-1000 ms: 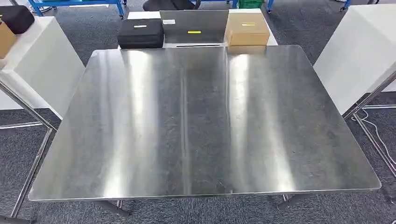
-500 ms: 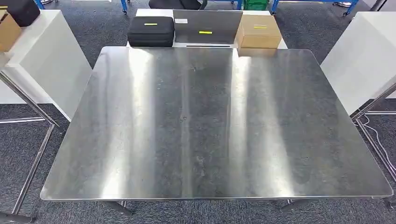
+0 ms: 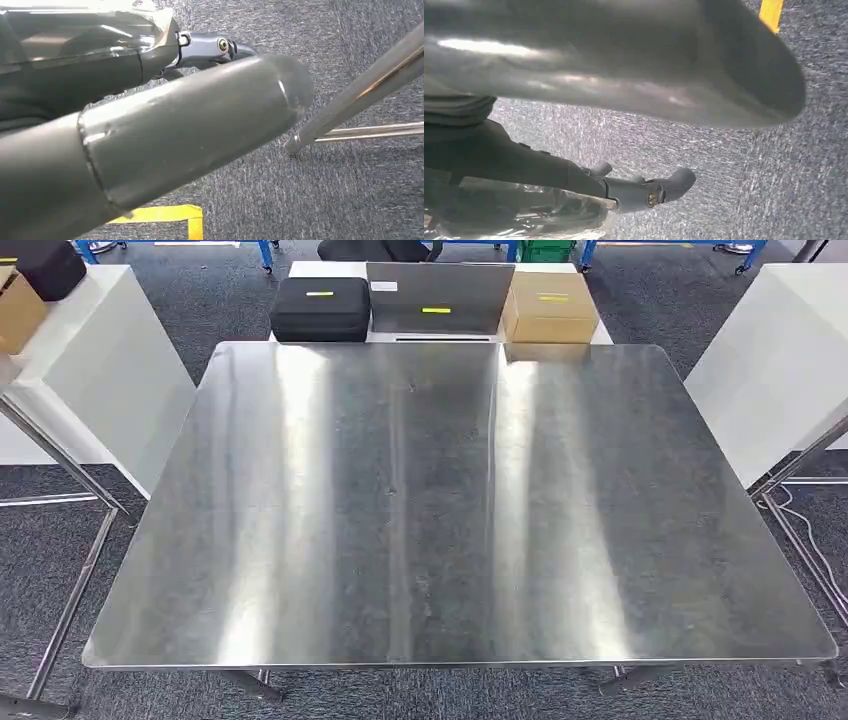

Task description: Take the parts from the cabinet and place them on the table.

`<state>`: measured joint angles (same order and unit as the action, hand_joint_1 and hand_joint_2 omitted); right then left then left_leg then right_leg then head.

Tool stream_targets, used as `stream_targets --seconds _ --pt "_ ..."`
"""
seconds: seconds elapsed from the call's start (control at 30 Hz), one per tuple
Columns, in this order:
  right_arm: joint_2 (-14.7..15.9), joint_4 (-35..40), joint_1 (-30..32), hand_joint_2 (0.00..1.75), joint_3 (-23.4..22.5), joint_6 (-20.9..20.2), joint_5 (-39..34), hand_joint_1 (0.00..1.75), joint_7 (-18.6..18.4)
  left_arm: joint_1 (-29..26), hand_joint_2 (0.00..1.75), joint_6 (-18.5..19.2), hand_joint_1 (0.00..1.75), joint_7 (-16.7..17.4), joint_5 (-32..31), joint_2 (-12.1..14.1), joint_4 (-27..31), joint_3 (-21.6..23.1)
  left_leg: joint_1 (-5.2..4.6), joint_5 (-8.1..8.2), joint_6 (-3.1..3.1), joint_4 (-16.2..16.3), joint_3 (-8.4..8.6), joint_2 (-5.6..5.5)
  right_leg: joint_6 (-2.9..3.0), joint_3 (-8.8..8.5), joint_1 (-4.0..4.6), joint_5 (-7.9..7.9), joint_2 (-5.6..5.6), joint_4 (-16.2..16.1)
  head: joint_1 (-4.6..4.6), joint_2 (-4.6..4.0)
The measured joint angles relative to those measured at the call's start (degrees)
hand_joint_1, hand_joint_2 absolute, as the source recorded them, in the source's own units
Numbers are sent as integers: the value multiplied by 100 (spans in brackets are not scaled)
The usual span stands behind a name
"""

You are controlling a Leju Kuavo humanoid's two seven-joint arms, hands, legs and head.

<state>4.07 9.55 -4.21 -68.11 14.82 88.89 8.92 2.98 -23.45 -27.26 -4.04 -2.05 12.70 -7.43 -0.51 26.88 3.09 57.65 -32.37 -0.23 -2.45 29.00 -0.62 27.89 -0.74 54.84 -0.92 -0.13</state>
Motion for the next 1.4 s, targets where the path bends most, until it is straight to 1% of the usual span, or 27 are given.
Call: stream_targets --seconds 0.23,0.43,0.53,0.6,0.63,0.67,0.7,0.73,0.77,0.8,0.83,0.87,0.9,0.93,0.97,1.0,1.03,1.07,1.13,1.17,1.2,1.23,1.27,1.3,1.33,1.37,1.4 --pt "0 0 4 0 0 -31 4 0 -94 5 0 55 0 28 2 2 2 44 12 -1 -2 -1 1 0 2 0 9 1 0 3 2 0" --pt "-15 0 3 0 4 -33 26 0 -111 7 0 55 0 26 46 31 2 72 -16 8 8 11 0 0 -4 -3 -12 -2 0 0 0 0" --pt "-22 0 2 0 18 -31 28 0 -111 6 0 50 0 11 63 42 2 72 -45 21 35 20 -4 -1 -25 -23 -33 -8 -1 -4 0 0" --pt "-28 0 1 0 33 -28 28 0 -111 7 0 50 0 6 96 48 2 72 -63 16 66 19 -11 -4 -70 -48 -51 -20 -2 -16 0 0" --pt "-28 0 -1 0 39 -26 28 0 -111 7 0 52 0 -2 98 48 2 72 -52 -5 95 -13 -9 -5 -85 -52 -41 -17 -3 -17 -4 0" --pt "-24 0 3 0 46 -24 28 0 -111 8 0 55 0 -7 96 46 2 74 12 -53 154 -73 25 6 -100 -5 -51 37 6 51 -7 0" --pt "-33 -2 6 0 52 -24 26 0 -111 16 0 57 0 -11 96 42 2 74 3 -56 164 -85 31 8 -84 67 -55 156 16 266 11 0" --pt "-33 -4 10 0 57 -24 26 0 -111 25 0 57 0 -11 96 44 2 74 12 -61 188 -85 23 9 -42 302 -60 380 36 729 22 0" --pt "-26 -4 15 0 61 -24 26 0 -111 26 0 57 0 -13 96 44 2 74 12 -59 191 -85 17 10 -20 559 -66 586 38 1231 18 0" --pt "-26 -4 30 0 63 -24 26 0 -111 25 0 57 0 -13 98 46 2 74 10 -59 191 -83 8 6 -23 806 -61 747 46 1708 18 0" --pt "-26 -4 43 0 68 -24 26 0 -111 21 0 59 0 -13 98 46 2 74 5 -60 190 -82 9 0 -55 932 -60 787 51 1959 20 0" --pt "-26 -4 63 0 72 -24 26 0 -111 19 0 59 0 -13 98 42 2 74 6 -59 188 -80 13 -13 -96 917 -67 715 51 1906 11 0" --pt "-26 -4 68 0 74 -24 22 0 -111 18 0 63 0 -13 98 39 2 74 11 -59 184 -76 19 -24 -152 778 -75 553 51 1606 22 0" --pt "-24 -4 66 0 77 -22 17 0 -111 20 0 70 0 -15 98 33 2 76 20 -57 167 -75 31 -32 -206 521 -78 331 51 1088 15 0" --pt "-17 -2 62 0 76 -22 17 0 -111 22 0 79 0 -15 98 31 2 74 21 -52 135 -67 44 -36 -243 209 -103 118 51 480 22 0" --pt "-17 -4 58 0 79 -22 18 0 -114 22 0 92 0 -18 101 33 2 74 1 -40 95 -51 42 -36 -217 58 -116 53 54 123 33 0" --pt "-15 -2 54 0 81 -22 15 0 -111 21 0 92 0 -18 101 35 2 74 -29 -6 41 -16 44 -41 -127 80 -53 2 70 99 15 0" --pt "-15 -4 62 0 83 -22 13 0 -111 23 0 92 0 -22 105 37 2 74 -29 -20 9 -16 44 -38 -71 78 -62 -10 65 118 -11 0" --pt "-22 -4 65 0 83 -22 15 0 -129 21 0 92 0 -31 109 39 2 74 2 -33 -54 -19 34 -35 10 74 -28 -23 66 134 -9 0" --pt "-33 -4 60 0 85 -22 18 0 -146 21 0 92 0 -41 114 44 2 76 33 7 -86 27 0 -30 77 49 -140 -63 64 95 4 0" --pt "-37 -4 57 0 87 -22 20 0 -157 19 0 90 0 -57 114 39 2 76 43 141 -122 169 -56 -21 113 61 -113 -76 62 95 -13 0" --pt "-35 -4 61 0 87 -22 24 0 -159 25 0 90 0 -61 114 39 2 76 62 358 -150 454 -178 -12 176 67 -108 -82 52 97 -39 0" --pt "-35 -4 63 0 87 -22 26 0 -164 24 0 90 0 -61 120 46 2 76 78 641 -185 962 -396 -12 191 76 -96 -87 45 97 -39 0" --pt "-35 -4 63 0 87 -22 28 0 -166 13 0 90 0 -68 124 46 2 76 89 842 -214 1420 -604 -11 195 89 -87 -88 43 99 -41 0" --pt "-35 -4 65 0 87 -22 26 0 -170 6 0 90 0 -70 125 46 2 77 102 925 -231 1696 -733 -9 195 96 -84 -88 42 101 -42 0" --pt "-37 -4 68 0 87 -22 26 0 -175 -1 0 90 0 -72 133 44 2 76 121 870 -244 1766 -759 -4 194 96 -84 -89 40 103 -37 0" --pt "-39 -4 68 0 87 -22 28 0 -177 -1 0 90 0 -72 142 46 2 76 133 739 -248 1612 -678 4 193 94 -86 -88 40 109 -37 0"
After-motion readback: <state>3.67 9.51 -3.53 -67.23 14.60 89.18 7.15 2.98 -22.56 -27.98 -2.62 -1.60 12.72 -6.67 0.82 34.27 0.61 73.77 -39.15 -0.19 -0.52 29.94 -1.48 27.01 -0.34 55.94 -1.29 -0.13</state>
